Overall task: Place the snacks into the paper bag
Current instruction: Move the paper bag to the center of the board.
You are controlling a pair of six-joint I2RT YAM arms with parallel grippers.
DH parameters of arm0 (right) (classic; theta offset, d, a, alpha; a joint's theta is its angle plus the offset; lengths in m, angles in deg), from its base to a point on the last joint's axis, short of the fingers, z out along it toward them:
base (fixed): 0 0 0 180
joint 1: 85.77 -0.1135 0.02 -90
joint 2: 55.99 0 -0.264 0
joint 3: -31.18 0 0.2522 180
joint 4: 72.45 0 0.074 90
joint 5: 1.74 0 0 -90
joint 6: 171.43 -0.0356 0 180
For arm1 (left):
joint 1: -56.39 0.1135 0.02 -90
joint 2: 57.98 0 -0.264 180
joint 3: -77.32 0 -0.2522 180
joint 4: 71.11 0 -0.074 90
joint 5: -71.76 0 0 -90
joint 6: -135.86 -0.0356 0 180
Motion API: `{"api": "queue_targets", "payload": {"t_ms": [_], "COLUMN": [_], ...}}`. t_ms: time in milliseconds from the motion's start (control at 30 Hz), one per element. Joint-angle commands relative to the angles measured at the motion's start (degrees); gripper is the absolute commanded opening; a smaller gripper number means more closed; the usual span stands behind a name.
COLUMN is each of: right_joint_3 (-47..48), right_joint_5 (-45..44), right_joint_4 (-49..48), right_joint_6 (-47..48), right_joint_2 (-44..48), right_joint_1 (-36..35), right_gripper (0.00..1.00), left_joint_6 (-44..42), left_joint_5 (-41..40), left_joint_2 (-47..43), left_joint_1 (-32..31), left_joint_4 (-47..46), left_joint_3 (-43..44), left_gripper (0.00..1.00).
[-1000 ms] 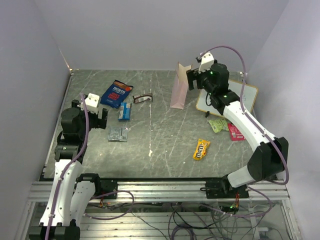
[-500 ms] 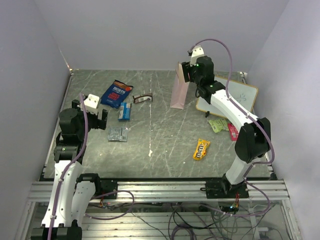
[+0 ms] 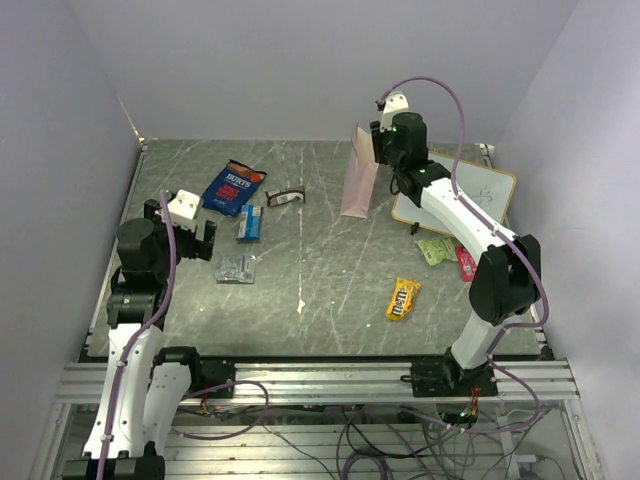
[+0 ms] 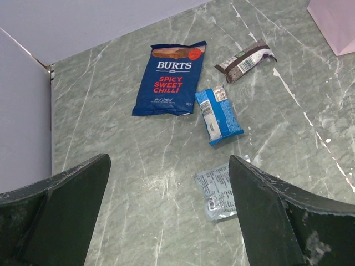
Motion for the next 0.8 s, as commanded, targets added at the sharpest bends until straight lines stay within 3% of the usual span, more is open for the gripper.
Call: {"api": "queue_targets", "payload": {"t_ms": [0, 400, 767], "right_joint_3": [0.57, 1.53, -2.90], "right_joint_5": [0.78, 1.49, 2.58], "right_joint_4": [-0.70, 0.12, -0.11], "right_joint_6": [-1.89, -3.40, -5.97], "right_joint_2": [0.66, 0.95, 7.47], "right_joint_1": [-0.29, -0.25, -0.33], "right_gripper": [0.35, 0.15, 0.01], "left_joint_6": [-0.83, -1.21, -1.27], "left_joint_5": [2.13, 3.58, 4.86], "left_joint_2": [-0.36, -0.24, 0.11], "left_joint_1": [0.57, 0.72, 0.73], "left_joint_4": [-0.53, -0.36, -0.90], "left_joint_3": [-0.69, -1.00, -1.79], "left_gripper": [0.99, 0.99, 0.99]}}
